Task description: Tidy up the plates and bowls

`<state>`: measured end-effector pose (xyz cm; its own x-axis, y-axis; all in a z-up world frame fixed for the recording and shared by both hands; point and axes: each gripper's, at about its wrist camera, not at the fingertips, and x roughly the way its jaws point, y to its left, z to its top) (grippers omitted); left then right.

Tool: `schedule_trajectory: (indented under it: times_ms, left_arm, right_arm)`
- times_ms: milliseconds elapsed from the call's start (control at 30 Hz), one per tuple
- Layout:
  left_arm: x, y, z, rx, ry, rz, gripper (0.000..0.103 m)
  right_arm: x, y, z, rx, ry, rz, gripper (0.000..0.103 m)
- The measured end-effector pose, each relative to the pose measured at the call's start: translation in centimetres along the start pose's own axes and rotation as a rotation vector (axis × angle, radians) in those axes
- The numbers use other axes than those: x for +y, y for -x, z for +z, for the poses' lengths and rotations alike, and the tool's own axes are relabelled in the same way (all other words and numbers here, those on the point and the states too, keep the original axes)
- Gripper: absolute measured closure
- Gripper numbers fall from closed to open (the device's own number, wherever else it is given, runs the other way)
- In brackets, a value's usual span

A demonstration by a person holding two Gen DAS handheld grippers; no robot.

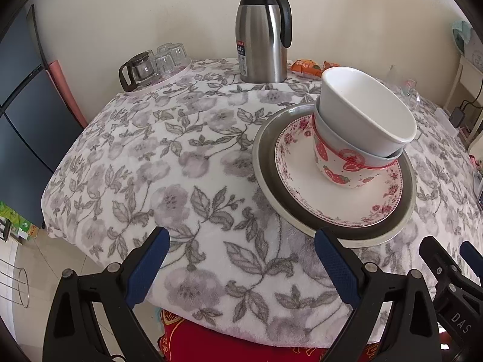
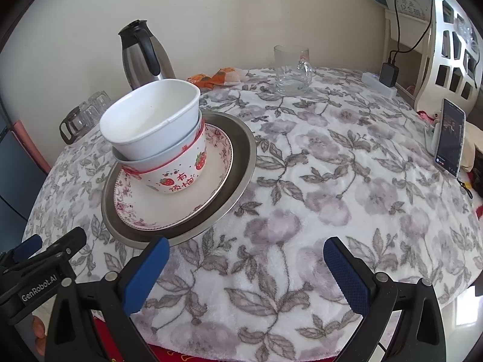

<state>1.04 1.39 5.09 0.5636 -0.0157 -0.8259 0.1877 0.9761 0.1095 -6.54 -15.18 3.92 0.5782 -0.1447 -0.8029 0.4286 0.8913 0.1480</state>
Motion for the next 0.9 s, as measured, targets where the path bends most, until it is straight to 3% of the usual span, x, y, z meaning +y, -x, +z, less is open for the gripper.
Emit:
schedule_trajectory:
  times_ms: [900]
  left_arm:
    - [0.47, -0.87, -0.10, 0.060, 0.012, 0.007, 0.006]
  right_arm:
    - [0.14, -0.61, -0.24, 0.038, 0.003, -0.007, 0.000]
